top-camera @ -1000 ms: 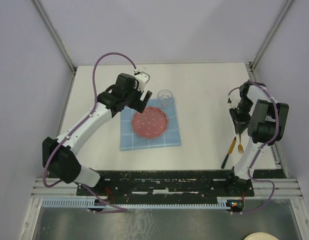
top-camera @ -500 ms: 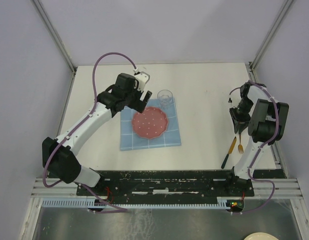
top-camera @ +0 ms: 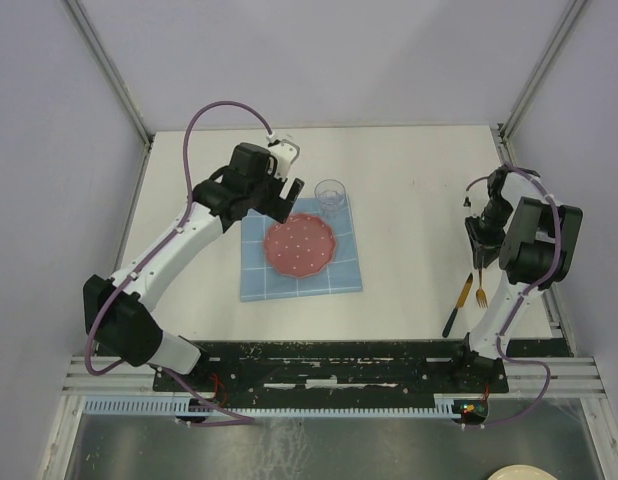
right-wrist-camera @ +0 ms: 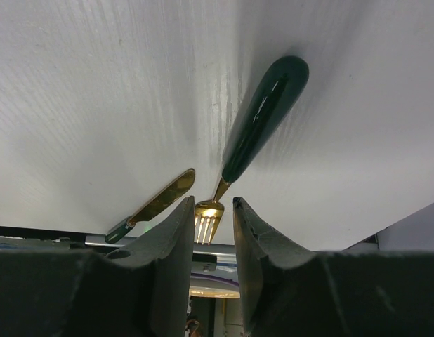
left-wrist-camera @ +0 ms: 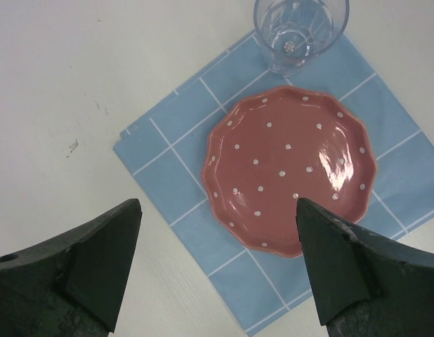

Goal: Set the dinner table for one person
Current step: Pick up the fork at the center of the board.

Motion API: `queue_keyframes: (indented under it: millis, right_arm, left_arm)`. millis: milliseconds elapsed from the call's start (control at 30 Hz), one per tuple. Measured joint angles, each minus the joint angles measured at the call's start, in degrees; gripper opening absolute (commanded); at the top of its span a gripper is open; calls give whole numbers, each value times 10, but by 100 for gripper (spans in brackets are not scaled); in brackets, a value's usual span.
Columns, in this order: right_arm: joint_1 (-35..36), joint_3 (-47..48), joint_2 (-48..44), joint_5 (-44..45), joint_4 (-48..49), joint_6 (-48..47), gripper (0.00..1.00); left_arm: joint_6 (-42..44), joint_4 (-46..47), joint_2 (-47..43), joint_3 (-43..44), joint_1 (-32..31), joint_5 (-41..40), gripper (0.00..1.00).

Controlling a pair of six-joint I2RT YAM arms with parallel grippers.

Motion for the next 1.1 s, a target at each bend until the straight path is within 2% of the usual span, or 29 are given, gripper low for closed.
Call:
queue_keyframes:
  millis: [500, 533, 633, 733, 1100]
  right_arm:
    - [-7, 8, 43, -9, 13, 9, 35]
    - [-7, 9, 43, -9, 13, 9, 34]
    - [-7, 12, 45, -8, 13, 9, 22]
    - [-7, 15, 47, -7, 13, 9, 3]
    - [-7, 61, 50, -19, 14, 13, 2]
  left_arm:
    - [23, -34, 12, 62, 0, -2, 97]
    - [23, -34, 12, 64, 0, -2, 97]
    - [23, -37, 14, 67, 0, -2, 97]
    - [23, -40, 18, 68, 0, -2, 97]
    - [30, -49, 29, 72, 0, -13, 97]
